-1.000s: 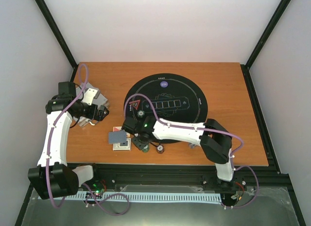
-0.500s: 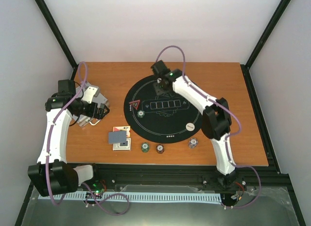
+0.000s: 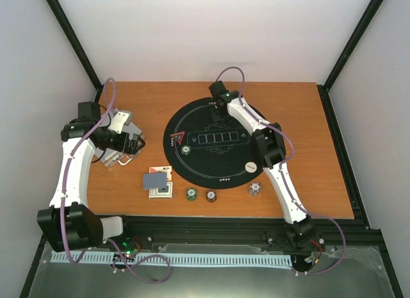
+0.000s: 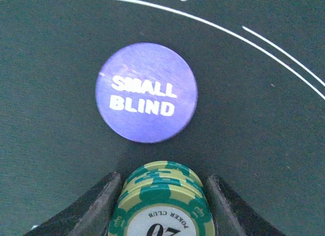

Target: Distribute texas hold em gaming equipment

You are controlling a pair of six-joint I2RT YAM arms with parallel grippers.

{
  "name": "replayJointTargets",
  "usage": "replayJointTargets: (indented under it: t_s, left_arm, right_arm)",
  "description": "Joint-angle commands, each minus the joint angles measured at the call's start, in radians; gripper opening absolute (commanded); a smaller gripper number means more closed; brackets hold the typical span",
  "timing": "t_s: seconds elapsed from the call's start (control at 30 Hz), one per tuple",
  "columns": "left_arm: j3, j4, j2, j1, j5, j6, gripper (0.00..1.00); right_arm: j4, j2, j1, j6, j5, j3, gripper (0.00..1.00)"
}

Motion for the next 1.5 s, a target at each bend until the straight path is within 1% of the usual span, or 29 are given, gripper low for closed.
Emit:
replayJointTargets:
  t_s: [0.0,0.13,0.27,0.37,0.43,0.57,0.67,0.77,0.93,1.03,1.13,1.27,1.37,1.47]
  left_arm:
    - [0.047,-0.01,0.018,0.007,0.022,0.006,1.0]
    - [0.047,-0.004,0.03,0.007,0.02,0.004,1.0]
    - [0.033,0.007,0.034,0.007,0.017,0.005,1.0]
    - [0.027,0.01,0.037,0.007,0.017,0.005,1.0]
    - [0.027,0.01,0.035,0.008,0.017,0.003,1.0]
    - [0.03,0.006,0.029,0.007,0.02,0.003,1.0]
    - [0.03,-0.001,0.029,0.007,0.024,0.002,1.0]
    - [0.026,-0.006,0.03,0.007,0.028,0.0,1.0]
    - [0.038,-0.019,0.02,0.007,0.033,-0.009,1.0]
    - [0.056,-0.031,0.017,0.008,0.032,-0.012,1.0]
    - [0.068,-0.034,0.015,0.008,0.025,-0.023,1.0]
    - [0.064,-0.018,0.011,0.009,0.002,-0.053,1.0]
    - [0.05,0.003,0.004,0.011,-0.03,-0.077,1.0]
    - [0.036,0.006,-0.004,0.018,-0.036,-0.081,1.0]
  right_arm:
    - [0.039,0.017,0.008,0.014,-0.07,0.028,0.15]
    - [0.057,0.023,0.015,0.029,-0.104,0.0,0.15]
    - [0.06,0.017,0.033,0.029,-0.103,-0.024,0.15]
    - [0.069,0.012,0.038,0.031,-0.097,-0.037,0.19]
    - [0.068,0.013,0.039,0.034,-0.089,-0.034,0.27]
    - [0.044,0.008,0.039,0.03,-0.071,-0.012,0.48]
    - [0.029,-0.023,0.039,0.019,-0.054,-0.005,0.58]
    - [0.015,-0.076,0.038,0.012,-0.04,-0.006,0.65]
    - [-0.023,-0.19,0.059,-0.001,0.002,-0.041,0.67]
    - [-0.009,-0.32,0.109,-0.006,0.033,-0.184,0.68]
    - [0.037,-0.467,0.19,0.013,0.061,-0.402,0.7]
    - [0.109,-0.657,0.327,0.085,0.055,-0.674,0.73]
    - [0.142,-0.743,0.458,0.146,0.051,-0.806,0.76]
    - [0.147,-0.77,0.556,0.197,0.048,-0.874,0.78]
